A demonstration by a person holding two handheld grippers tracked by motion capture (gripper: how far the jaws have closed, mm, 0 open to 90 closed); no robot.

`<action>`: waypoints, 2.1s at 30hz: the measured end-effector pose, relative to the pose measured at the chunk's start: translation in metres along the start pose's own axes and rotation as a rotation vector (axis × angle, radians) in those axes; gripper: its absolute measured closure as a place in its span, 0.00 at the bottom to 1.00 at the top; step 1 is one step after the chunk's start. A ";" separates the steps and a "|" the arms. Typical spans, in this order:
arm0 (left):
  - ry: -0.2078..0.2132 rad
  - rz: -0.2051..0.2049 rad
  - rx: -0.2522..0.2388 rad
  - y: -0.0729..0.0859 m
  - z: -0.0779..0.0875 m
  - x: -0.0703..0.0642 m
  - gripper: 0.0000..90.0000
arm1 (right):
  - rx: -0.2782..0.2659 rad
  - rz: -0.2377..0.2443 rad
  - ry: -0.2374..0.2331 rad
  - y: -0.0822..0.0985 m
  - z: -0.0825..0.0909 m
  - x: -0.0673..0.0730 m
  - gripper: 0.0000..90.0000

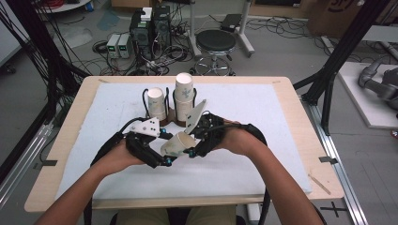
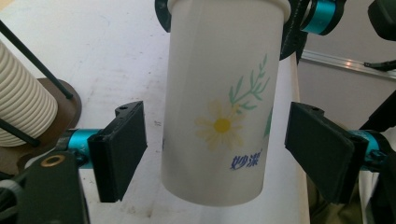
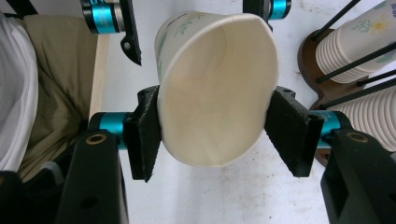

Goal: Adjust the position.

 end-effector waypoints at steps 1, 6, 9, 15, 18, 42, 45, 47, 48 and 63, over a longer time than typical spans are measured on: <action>-0.001 0.000 0.003 0.000 0.000 0.000 0.24 | 0.001 0.008 0.002 -0.001 -0.001 0.000 0.45; 0.001 -0.003 0.030 0.000 -0.003 0.000 0.25 | 0.043 0.014 0.007 -0.004 -0.003 0.002 0.45; 0.001 -0.005 0.041 -0.001 -0.005 0.000 0.26 | 0.064 0.020 0.009 -0.006 -0.003 0.002 0.45; 0.008 -0.009 0.056 -0.002 -0.007 0.000 0.29 | 0.103 0.041 0.012 -0.012 -0.003 0.003 0.45; 0.009 -0.011 0.071 -0.002 -0.008 0.001 0.31 | 0.109 0.043 0.006 -0.013 -0.004 0.004 0.45; 0.051 0.077 -0.061 0.016 -0.009 0.010 0.42 | -0.085 -0.092 -0.037 -0.005 0.000 -0.002 0.27; 0.048 0.121 -0.131 0.027 -0.006 0.014 0.41 | -0.193 -0.160 -0.038 0.005 0.008 -0.006 0.25; 0.046 0.143 -0.172 0.034 -0.004 0.015 0.41 | -0.238 -0.192 -0.037 0.012 0.011 -0.008 0.25; 0.039 0.149 -0.185 0.037 -0.003 0.016 0.40 | -0.262 -0.217 -0.030 0.017 0.012 -0.009 0.25; -0.093 0.196 -0.370 0.075 0.014 0.022 0.39 | -0.411 -0.445 0.099 0.082 0.003 -0.006 0.24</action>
Point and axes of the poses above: each handheld gripper's, and its own axes: z roughly backward along the jaws, y roughly out of its underside, x roughly to its left, the point moved 2 cm from there along -z, roughly forward along the jaws, and after that the axes turned 15 degrees about x, right-handed, at the moved point
